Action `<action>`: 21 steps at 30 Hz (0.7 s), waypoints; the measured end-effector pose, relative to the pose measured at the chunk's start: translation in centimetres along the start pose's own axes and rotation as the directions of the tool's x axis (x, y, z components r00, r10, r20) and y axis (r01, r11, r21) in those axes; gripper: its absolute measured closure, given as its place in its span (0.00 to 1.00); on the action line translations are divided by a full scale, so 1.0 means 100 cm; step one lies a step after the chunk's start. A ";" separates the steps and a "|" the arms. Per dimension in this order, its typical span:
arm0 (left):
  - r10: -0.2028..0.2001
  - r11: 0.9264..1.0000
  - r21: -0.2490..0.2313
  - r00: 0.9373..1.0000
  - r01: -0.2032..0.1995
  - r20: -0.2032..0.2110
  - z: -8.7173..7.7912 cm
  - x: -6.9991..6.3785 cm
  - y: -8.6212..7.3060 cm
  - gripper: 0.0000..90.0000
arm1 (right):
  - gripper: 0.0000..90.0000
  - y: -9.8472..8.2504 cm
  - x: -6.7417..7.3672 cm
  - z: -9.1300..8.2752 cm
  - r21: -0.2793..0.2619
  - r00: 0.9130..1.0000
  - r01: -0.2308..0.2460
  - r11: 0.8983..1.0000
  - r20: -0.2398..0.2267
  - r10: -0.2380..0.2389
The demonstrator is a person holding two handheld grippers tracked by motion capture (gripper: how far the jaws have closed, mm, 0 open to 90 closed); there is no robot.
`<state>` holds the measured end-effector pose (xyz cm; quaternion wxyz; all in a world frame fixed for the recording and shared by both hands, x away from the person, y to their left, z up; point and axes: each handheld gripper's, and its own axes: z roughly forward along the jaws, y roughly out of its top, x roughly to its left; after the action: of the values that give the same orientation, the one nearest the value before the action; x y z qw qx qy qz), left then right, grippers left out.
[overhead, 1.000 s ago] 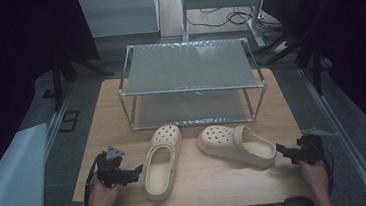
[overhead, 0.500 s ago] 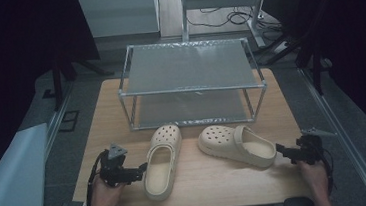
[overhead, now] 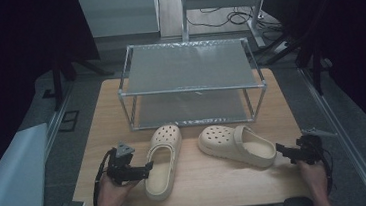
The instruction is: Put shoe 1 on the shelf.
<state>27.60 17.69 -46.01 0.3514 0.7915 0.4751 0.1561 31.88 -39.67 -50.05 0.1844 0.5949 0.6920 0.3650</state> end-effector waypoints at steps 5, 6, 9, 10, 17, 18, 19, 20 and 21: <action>-0.001 1.000 0.014 1.000 0.001 -0.005 0.006 -0.003 0.003 0.16 | 0.07 0.000 0.000 0.000 0.001 1.000 -0.010 1.000 -0.004 0.010; 0.001 1.000 0.017 1.000 -0.001 -0.010 0.008 -0.004 0.004 0.16 | 0.07 0.000 0.000 0.000 0.001 1.000 -0.009 1.000 -0.004 0.009; 0.002 0.999 0.032 1.000 -0.002 -0.014 0.015 -0.007 0.008 0.17 | 0.07 -0.001 -0.001 0.001 0.003 1.000 -0.013 1.000 -0.005 0.013; 0.004 0.999 0.039 1.000 -0.003 -0.017 0.017 -0.008 0.009 0.18 | 0.07 -0.001 -0.001 0.001 0.003 1.000 -0.015 1.000 -0.005 0.015; 0.014 0.997 0.080 0.999 -0.011 -0.041 0.032 -0.014 0.019 0.26 | 0.07 -0.001 -0.001 0.002 0.007 1.000 -0.015 1.000 -0.005 0.015; 0.014 0.997 0.080 0.999 -0.011 -0.041 0.032 -0.014 0.019 0.29 | 0.07 -0.001 -0.001 0.002 0.007 1.000 -0.015 1.000 -0.005 0.015; 0.010 0.996 0.084 0.999 -0.006 -0.044 0.033 -0.014 0.020 0.31 | 0.07 -0.001 -0.001 0.002 0.007 1.000 -0.015 1.000 -0.006 0.015; 0.007 0.996 0.089 0.999 -0.003 -0.045 0.035 -0.014 0.021 0.31 | 0.07 -0.001 -0.001 0.002 0.007 1.000 -0.015 1.000 -0.006 0.015; 0.004 0.995 0.097 0.999 0.000 -0.046 0.038 -0.015 0.022 0.37 | 0.08 -0.001 -0.001 0.002 0.005 1.000 -0.015 1.000 -0.006 0.015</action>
<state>30.48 14.23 -46.98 0.3013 0.8042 0.4894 0.1514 31.97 -39.70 -50.30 0.1781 0.5996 0.6889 0.3664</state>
